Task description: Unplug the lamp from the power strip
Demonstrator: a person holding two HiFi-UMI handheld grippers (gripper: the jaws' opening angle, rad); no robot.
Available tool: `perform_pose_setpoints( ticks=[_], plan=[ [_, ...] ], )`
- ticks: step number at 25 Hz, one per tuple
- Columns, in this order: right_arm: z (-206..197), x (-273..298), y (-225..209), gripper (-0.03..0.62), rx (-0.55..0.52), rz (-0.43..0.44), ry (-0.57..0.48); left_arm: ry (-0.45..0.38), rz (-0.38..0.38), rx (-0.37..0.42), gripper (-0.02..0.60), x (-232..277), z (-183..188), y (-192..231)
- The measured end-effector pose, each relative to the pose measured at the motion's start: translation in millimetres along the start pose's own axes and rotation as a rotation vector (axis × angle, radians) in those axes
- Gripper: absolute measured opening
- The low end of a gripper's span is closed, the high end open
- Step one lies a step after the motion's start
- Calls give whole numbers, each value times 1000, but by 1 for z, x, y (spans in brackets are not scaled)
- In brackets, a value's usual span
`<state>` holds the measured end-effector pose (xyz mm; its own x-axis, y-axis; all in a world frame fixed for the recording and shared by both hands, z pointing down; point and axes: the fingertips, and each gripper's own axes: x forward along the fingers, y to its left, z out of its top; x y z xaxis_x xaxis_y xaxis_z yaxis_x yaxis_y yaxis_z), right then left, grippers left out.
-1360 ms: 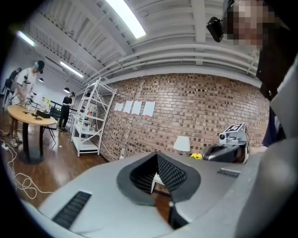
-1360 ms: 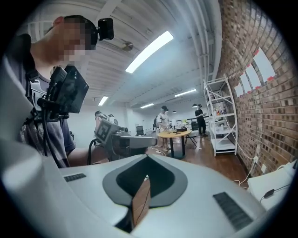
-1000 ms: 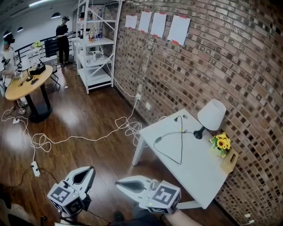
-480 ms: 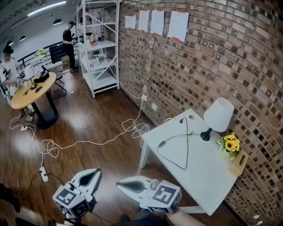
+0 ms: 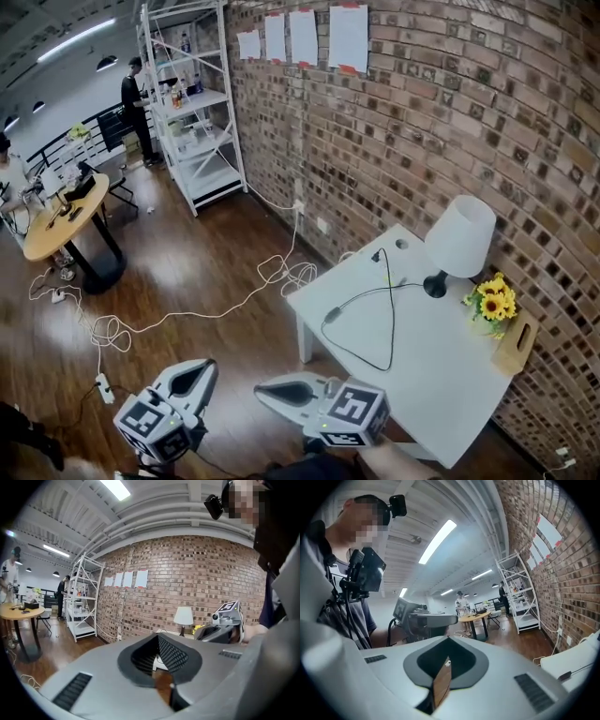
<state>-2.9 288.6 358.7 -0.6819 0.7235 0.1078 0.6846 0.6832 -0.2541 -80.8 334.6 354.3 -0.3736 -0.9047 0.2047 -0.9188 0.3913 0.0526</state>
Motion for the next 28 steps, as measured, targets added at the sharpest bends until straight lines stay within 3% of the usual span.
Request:
perform_pose_setpoints(
  ticks=[7,11,14,19,25,28],
  plan=[
    [11,-29,-35,0,17,21,-49,41,7,3,14,49,19,-22],
    [10,-36,-53,0,54,44,-60,43,22,26,14,65,26,-25],
    [16,-39,-63,-1,48,55,-70,54,36,-5,14,79,30,-28],
    [30,-41,-75,0,31,50,-89,34,27,8,14,94,43,-24],
    [31,-37,-90,0,22,18,-67,16,-16,-5,14,111,45,-16],
    [31,-33,-100,0,19,-11,-55,-1,-51,26,14,122,42,-2]
  ],
)
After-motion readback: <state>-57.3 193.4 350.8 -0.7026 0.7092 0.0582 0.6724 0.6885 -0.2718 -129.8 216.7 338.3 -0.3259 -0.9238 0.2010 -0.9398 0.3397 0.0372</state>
